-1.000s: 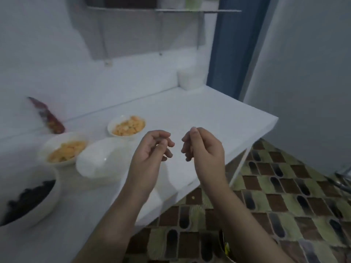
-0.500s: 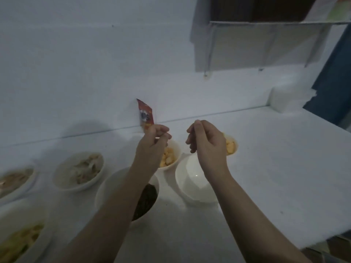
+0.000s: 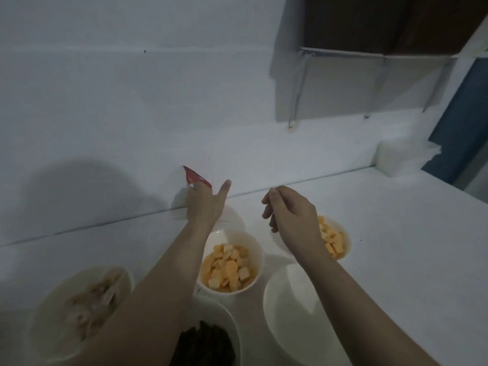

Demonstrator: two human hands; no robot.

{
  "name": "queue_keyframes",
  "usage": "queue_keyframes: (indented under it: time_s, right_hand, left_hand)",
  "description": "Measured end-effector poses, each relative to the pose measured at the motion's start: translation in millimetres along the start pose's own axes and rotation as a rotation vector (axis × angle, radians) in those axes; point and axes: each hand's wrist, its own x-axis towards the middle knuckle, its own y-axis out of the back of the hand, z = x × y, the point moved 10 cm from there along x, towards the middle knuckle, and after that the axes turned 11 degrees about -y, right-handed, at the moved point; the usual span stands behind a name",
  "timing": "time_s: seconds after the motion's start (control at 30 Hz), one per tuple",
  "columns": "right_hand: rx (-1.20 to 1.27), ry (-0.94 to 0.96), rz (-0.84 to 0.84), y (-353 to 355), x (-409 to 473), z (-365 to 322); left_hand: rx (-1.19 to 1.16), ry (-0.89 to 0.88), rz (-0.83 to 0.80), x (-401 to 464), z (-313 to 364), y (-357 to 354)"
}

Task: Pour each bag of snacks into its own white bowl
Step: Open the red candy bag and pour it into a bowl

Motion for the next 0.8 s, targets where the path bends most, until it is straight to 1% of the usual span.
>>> queue_keyframes:
  time_s: [0.13,0.27,0.33,0.5,0.67,0.8]
  right_hand:
    - [-0.013,-0.030,0.007,-2.7,15.6,2.8]
    - [-0.044,-0.058,0.000,-4.6,20.9,10.4]
    - [-0.041,-0.071,0.002,-3.9,21.3,15.3]
    - [-0.058,-0.089,-0.045,-7.6,17.8,19.7]
    - [-0.215,-0.013,-0.106,-13.8,10.1,8.6]
    - [-0.199,0.002,-0.099,-6.3,2.7,0.0]
  left_hand:
    - [0.198,0.000,0.069,15.2,-1.0,-6.0]
    - [0.249,-0.034,0.192,12.7,4.7,6.1]
    - [0.204,-0.054,0.224,13.8,0.9,6.8]
    - [-0.074,-0.108,0.317,12.7,-6.9,13.1]
    - [-0.168,-0.170,0.381,1.0,19.9,37.1]
    - [-0.240,-0.233,0.412,-14.1,48.8,57.4]
